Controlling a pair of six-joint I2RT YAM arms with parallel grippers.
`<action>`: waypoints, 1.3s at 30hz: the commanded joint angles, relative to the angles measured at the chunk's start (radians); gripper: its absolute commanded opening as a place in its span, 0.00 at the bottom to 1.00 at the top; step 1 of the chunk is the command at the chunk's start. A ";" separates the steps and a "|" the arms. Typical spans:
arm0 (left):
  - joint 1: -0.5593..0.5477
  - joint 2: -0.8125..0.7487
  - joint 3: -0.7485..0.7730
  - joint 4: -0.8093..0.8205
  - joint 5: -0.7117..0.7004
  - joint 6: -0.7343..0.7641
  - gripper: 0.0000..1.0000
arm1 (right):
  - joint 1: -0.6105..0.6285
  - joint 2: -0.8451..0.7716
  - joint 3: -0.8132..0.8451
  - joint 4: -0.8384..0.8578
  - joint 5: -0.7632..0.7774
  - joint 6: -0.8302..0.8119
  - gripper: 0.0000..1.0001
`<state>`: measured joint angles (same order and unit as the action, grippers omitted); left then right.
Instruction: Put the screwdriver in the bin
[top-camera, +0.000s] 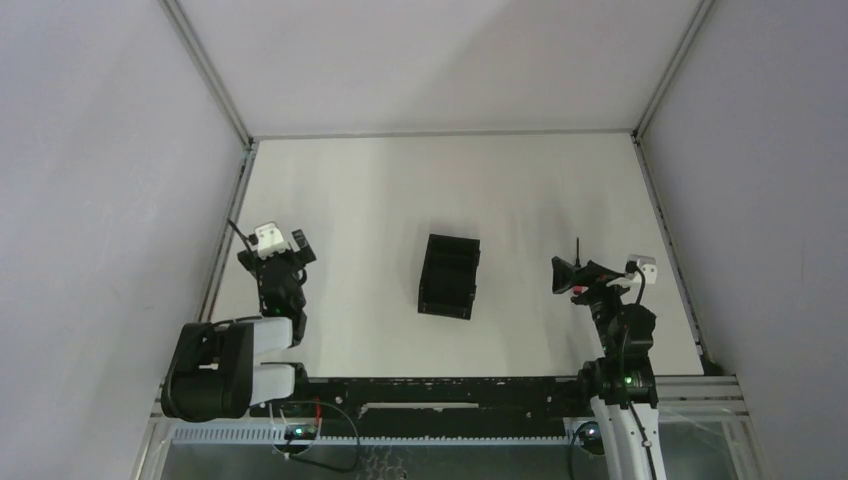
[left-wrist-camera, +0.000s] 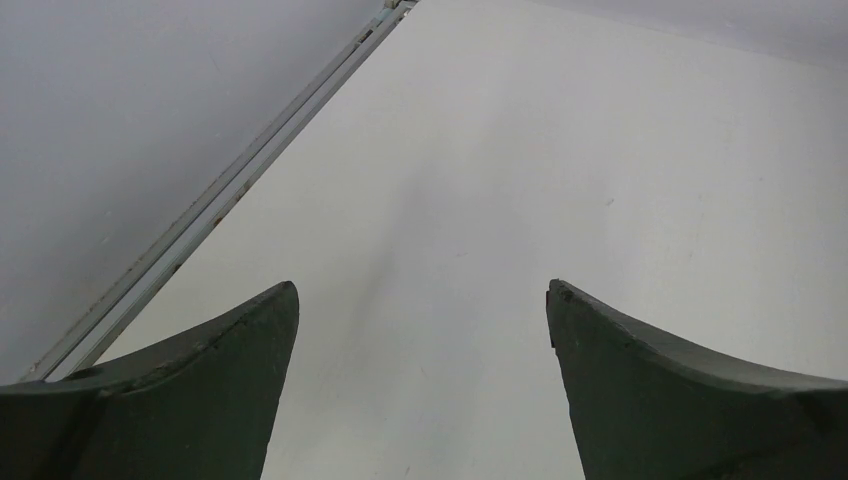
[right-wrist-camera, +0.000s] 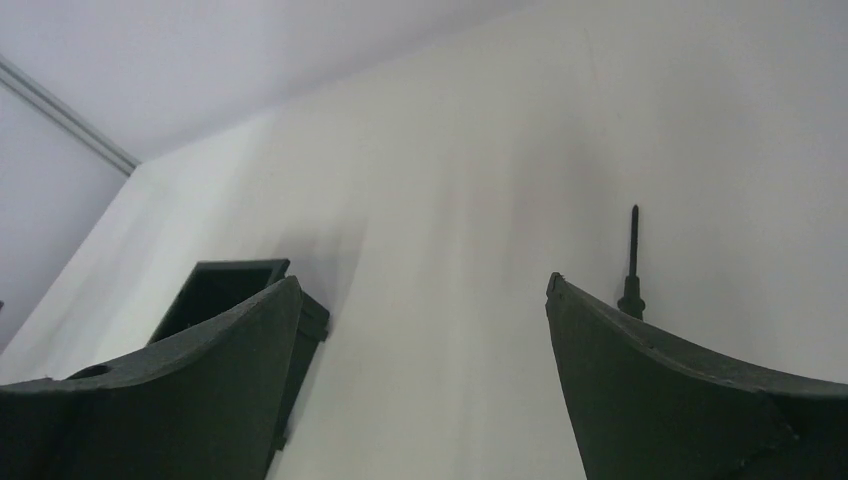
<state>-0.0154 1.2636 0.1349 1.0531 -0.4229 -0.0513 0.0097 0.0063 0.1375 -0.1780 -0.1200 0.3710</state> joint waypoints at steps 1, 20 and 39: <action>-0.004 0.002 0.046 0.038 0.008 0.017 0.98 | -0.002 0.031 0.079 0.106 0.067 0.074 1.00; -0.003 0.002 0.046 0.038 0.009 0.016 0.98 | -0.030 1.321 1.032 -0.613 0.258 -0.141 0.90; -0.003 0.003 0.046 0.038 0.008 0.016 0.98 | -0.094 1.816 0.957 -0.534 0.191 -0.181 0.25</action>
<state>-0.0154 1.2636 0.1349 1.0534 -0.4221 -0.0513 -0.0769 1.7828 1.1080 -0.7136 0.0628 0.2161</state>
